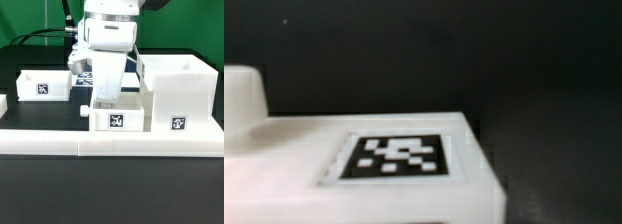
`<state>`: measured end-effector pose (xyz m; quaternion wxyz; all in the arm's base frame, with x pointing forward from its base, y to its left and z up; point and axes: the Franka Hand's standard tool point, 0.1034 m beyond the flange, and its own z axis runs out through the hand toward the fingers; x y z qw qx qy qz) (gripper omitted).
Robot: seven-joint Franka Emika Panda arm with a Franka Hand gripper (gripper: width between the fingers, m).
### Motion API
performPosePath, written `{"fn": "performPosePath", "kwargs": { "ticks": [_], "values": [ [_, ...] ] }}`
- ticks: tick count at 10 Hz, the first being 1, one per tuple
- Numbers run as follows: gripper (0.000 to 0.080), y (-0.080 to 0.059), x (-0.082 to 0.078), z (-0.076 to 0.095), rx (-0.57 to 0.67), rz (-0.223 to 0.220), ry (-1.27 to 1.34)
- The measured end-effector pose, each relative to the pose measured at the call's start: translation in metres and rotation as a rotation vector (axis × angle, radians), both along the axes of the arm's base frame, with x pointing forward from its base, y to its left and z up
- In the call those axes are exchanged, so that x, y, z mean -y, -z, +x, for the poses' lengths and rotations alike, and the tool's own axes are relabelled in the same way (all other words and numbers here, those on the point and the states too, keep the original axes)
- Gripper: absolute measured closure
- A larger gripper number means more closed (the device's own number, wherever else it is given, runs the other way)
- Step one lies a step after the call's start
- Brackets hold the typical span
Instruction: Assemble drawer
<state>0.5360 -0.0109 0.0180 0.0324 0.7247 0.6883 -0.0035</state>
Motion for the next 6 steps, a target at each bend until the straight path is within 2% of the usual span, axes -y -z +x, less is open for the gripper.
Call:
{"fn": "performPosePath", "kwargs": {
  "ticks": [3, 6],
  "values": [
    [0.0757, 0.0006, 0.0022, -0.0005, -0.002, -0.001, 0.001],
    [0.0757, 0.0051, -0.0062, -0.0031, -0.018, -0.004, -0.039]
  ]
}}
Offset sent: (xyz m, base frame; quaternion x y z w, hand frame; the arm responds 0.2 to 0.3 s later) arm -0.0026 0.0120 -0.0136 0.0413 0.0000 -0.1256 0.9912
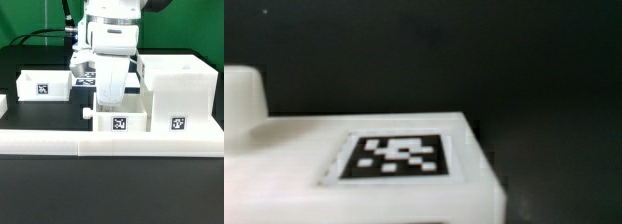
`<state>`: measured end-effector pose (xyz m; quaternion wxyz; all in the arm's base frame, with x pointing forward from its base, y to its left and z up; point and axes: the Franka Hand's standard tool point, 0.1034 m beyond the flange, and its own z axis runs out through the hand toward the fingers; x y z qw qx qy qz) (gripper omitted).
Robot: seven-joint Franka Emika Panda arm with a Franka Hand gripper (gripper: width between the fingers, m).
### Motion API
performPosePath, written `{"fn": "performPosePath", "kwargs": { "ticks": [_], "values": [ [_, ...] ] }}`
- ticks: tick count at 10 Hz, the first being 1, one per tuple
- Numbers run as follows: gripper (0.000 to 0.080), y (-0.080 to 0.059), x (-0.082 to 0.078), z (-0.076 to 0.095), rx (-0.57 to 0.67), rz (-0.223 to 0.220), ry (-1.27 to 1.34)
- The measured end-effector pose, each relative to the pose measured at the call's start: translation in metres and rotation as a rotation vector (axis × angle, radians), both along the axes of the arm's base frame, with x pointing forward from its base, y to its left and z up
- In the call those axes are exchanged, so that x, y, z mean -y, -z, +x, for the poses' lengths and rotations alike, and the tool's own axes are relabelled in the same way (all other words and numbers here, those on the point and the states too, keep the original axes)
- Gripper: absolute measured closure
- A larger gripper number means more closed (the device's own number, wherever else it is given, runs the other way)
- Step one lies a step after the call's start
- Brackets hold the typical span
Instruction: Assemble drawer
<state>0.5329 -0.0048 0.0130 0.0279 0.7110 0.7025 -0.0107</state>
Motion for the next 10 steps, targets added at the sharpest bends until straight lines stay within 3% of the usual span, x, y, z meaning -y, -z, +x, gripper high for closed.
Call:
{"fn": "performPosePath", "kwargs": {
  "ticks": [6, 10],
  "values": [
    [0.0757, 0.0021, -0.0024, 0.0045, -0.014, -0.004, 0.002],
    [0.0757, 0.0026, -0.0122, 0.0051, -0.004, 0.002, 0.070]
  ]
}}
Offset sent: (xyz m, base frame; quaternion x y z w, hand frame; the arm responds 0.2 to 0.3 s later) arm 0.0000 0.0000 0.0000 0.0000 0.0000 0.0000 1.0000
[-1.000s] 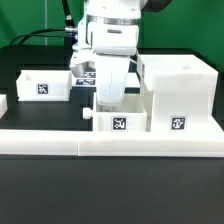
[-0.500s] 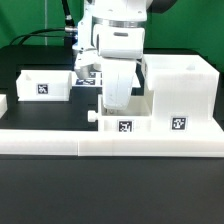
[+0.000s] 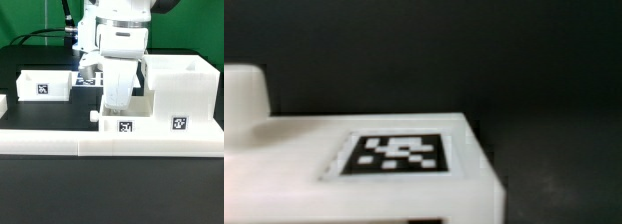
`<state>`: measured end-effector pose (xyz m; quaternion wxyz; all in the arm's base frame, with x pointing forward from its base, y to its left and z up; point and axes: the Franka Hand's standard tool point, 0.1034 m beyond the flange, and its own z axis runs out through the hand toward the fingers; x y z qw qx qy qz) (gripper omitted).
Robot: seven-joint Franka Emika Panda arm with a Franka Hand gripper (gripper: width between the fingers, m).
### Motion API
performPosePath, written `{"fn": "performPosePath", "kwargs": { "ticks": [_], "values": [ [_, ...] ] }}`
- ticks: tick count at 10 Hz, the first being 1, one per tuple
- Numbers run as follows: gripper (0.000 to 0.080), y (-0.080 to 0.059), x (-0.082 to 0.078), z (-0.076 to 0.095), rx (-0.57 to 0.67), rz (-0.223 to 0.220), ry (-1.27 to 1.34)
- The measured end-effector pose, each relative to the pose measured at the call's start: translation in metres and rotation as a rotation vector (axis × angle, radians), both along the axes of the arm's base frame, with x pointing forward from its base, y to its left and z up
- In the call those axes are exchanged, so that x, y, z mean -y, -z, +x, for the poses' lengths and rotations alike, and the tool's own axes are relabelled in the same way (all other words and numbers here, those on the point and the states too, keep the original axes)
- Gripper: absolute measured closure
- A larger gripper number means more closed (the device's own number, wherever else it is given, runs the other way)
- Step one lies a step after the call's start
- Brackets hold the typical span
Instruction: Assemble drawer
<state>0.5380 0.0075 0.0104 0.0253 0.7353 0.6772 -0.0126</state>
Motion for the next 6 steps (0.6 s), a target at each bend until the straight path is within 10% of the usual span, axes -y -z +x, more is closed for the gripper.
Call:
{"fn": "performPosePath", "kwargs": {
  "ticks": [6],
  "values": [
    [0.0757, 0.0001, -0.0044, 0.0003, 0.006, 0.002, 0.038]
  ]
}}
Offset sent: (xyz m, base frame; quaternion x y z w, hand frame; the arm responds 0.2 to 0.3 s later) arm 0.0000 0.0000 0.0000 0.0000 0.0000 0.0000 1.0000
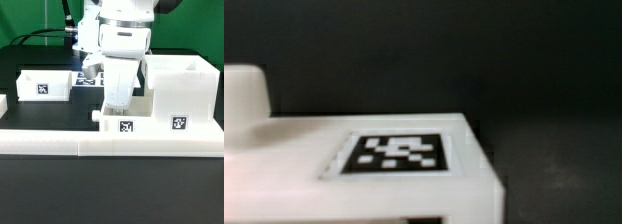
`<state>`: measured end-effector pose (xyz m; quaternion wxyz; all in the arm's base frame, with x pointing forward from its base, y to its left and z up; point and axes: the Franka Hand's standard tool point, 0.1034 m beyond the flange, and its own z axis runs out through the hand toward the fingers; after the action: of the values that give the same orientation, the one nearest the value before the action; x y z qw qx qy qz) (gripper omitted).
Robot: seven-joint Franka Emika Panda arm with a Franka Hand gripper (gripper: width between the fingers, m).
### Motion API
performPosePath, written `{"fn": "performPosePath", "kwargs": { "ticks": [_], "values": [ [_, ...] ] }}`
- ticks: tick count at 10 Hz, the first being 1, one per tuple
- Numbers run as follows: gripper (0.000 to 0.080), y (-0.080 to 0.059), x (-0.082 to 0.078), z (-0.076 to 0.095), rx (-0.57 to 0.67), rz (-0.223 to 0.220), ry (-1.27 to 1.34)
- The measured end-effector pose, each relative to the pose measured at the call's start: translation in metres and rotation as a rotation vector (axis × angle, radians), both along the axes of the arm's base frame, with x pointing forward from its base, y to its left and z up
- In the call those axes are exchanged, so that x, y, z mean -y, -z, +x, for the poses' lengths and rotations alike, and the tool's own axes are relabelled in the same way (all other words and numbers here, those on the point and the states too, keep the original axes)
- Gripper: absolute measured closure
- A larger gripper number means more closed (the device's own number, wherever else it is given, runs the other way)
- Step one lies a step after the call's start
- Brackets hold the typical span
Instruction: Assemble drawer
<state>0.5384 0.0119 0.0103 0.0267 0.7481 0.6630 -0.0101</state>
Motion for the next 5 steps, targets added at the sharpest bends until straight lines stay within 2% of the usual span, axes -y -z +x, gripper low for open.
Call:
{"fn": "performPosePath", "kwargs": {
  "ticks": [5],
  "values": [
    [0.0757, -0.0012, -0.0017, 0.0019, 0.016, -0.022, 0.012]
  ]
}}
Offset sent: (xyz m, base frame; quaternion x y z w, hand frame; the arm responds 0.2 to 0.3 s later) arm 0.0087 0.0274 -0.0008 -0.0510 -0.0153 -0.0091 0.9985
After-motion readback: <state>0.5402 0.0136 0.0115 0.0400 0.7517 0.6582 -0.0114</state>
